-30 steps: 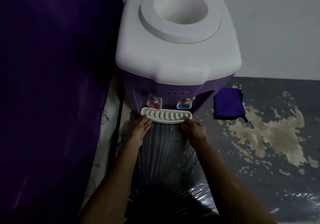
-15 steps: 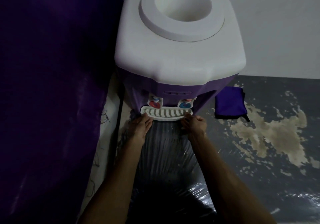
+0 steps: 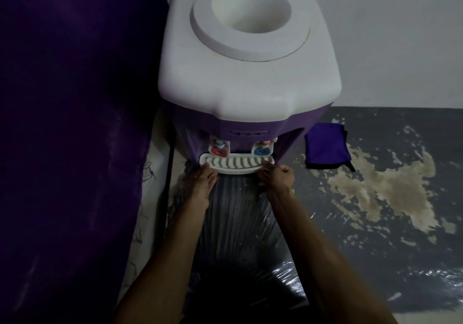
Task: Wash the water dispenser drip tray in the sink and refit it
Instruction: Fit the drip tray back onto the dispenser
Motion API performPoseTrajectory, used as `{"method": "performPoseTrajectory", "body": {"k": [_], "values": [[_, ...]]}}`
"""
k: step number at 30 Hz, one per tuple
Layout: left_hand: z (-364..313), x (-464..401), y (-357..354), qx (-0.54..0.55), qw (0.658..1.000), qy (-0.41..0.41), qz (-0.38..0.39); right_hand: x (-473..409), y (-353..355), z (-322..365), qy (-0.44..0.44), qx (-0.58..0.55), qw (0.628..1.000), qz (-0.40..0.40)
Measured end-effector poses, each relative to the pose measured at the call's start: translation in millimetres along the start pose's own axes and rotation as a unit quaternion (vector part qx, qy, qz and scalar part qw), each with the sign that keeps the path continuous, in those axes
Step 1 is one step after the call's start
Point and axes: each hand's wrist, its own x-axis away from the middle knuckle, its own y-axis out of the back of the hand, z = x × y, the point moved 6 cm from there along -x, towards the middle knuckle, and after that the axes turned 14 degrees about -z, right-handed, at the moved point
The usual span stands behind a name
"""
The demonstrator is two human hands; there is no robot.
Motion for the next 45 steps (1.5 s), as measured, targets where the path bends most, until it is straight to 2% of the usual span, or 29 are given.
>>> {"method": "performPoseTrajectory", "body": {"k": [14, 22, 45], "values": [[1.9, 2.2, -2.3, 0.021, 1.0, 0.007, 0.0, 0.9, -1.9, -1.7, 0.008, 0.008, 1.0, -0.029], [4.3, -2.7, -3.2, 0.002, 1.0, 0.001, -0.001, -3.3, -4.6, -8.2, -0.016, -0.007, 1.0, -0.006], [7.1, -7.3, -0.3, -0.004, 1.0, 0.012, 0.01, -13.3, -1.5, -5.0, 0.005, 0.06, 0.998, -0.006]]}}
